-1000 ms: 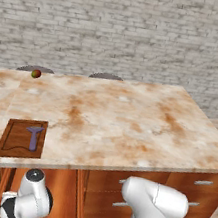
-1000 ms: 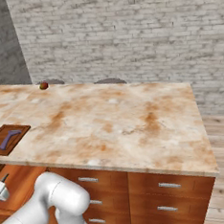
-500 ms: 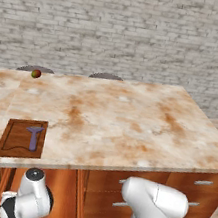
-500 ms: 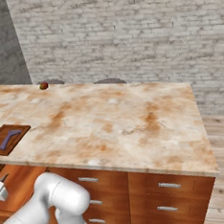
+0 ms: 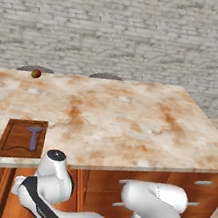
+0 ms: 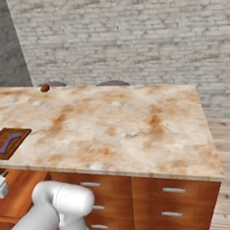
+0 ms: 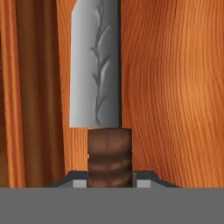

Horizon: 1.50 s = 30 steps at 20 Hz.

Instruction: Open the drawer on the left and place the cutting tools on the cutting board.

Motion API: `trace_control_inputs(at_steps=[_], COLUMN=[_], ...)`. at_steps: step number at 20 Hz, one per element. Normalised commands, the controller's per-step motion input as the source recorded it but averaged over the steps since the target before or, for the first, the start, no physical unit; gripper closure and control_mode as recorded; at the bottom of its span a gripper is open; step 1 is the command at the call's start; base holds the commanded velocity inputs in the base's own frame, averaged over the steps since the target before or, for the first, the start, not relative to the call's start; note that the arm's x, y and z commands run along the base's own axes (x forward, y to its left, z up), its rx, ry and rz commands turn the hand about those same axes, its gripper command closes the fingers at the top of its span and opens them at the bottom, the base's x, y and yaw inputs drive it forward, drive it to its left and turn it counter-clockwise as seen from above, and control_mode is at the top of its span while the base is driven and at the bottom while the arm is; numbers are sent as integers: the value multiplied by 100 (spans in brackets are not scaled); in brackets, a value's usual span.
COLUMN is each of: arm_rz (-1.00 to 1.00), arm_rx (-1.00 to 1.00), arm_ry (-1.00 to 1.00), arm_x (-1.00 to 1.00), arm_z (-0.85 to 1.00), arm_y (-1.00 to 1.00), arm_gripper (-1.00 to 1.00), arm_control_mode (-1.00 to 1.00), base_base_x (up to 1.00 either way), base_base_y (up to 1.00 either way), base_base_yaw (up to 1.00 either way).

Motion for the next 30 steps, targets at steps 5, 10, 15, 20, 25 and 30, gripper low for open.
trace_control_inputs(at_steps=[5,10,15,20,25,30], arm_rz=[3,11,15,9,1,-2], arm_rx=[2,0,2,1,0,-1], arm_ry=[15,3,-1,-8,-14,-12], arm_x=[-36,-61,-59,-34,-1,7], arm_z=[67,77,100,100,82,71], arm_y=[-54,-24,-8,-7,0,0], arm_gripper=[100,100,100,100,100,100], arm_control_mode=[-100,-100,-100,-100,-100,-100], base_base_x=[0,0,0,0,0,0], base_base_y=[0,0,0,0,0,0], base_base_yaw=[0,0,0,0,0,0])
